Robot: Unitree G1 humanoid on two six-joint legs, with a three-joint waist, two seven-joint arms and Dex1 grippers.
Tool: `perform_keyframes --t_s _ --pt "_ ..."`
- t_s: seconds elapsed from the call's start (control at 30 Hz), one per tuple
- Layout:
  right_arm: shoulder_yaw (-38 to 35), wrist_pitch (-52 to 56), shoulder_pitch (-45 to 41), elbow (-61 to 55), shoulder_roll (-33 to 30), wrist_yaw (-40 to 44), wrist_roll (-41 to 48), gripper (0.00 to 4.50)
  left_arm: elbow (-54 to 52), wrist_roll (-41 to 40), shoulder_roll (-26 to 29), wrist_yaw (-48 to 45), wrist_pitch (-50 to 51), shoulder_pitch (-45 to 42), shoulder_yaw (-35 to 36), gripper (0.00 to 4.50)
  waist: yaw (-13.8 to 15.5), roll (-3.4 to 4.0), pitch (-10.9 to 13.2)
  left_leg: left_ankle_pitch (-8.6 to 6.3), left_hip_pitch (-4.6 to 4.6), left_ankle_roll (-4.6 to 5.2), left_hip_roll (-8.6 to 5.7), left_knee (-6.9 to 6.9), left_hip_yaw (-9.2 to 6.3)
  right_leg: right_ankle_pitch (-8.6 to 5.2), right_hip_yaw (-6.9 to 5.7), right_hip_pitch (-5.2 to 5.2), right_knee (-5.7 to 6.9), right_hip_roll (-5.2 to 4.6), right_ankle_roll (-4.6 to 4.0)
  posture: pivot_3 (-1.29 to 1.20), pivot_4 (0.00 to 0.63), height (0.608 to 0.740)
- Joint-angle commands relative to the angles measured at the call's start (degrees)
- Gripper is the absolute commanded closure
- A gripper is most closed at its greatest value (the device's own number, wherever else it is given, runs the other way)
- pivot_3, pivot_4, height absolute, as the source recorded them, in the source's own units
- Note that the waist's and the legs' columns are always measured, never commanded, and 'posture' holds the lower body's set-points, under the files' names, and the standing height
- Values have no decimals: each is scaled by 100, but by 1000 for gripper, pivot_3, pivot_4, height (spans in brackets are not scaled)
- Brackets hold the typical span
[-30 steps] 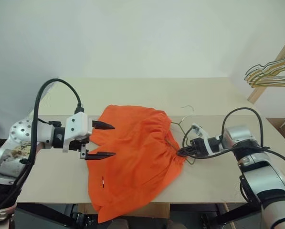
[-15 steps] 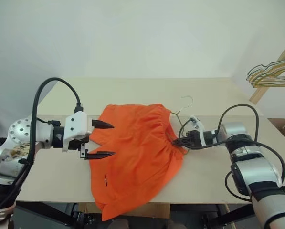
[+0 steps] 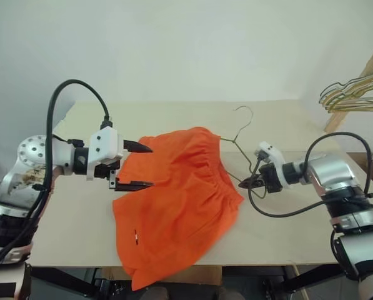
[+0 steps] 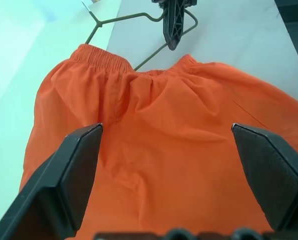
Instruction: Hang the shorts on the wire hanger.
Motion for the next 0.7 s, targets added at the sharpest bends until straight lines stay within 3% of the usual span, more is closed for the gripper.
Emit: perform_keyframes --t_s 0.03,0.17,0.4,0.7 --pt "-262 182 11 -350 -33 -193 165 4500 84 73 -49 -98 -152 -231 -48 19 -37 0 0 0 -1 0 0 0 1 0 1 -1 1 0 0 55 0 740" --pt "-496 383 121 -502 -166 -209 422 4500 205 106 -83 -191 -208 -345 -78 19 -123 0 0 0 -5 0 2 0 0 0 2 -7 1 0 0 45 0 740" --pt "-528 170 -181 -366 213 -619 385 4500 467 235 -223 -360 -340 -602 -215 19 -207 0 0 0 -1 0 5 0 1 0 2 -3 2 2 0 25 0 740" --pt "-446 -224 -582 -912 680 -1205 239 4500 1617 594 -377 -731 -888 -1579 -371 19 -298 0 0 1 -4 -1 4 1 -1 0 2 -7 2 0 0 5 0 740"
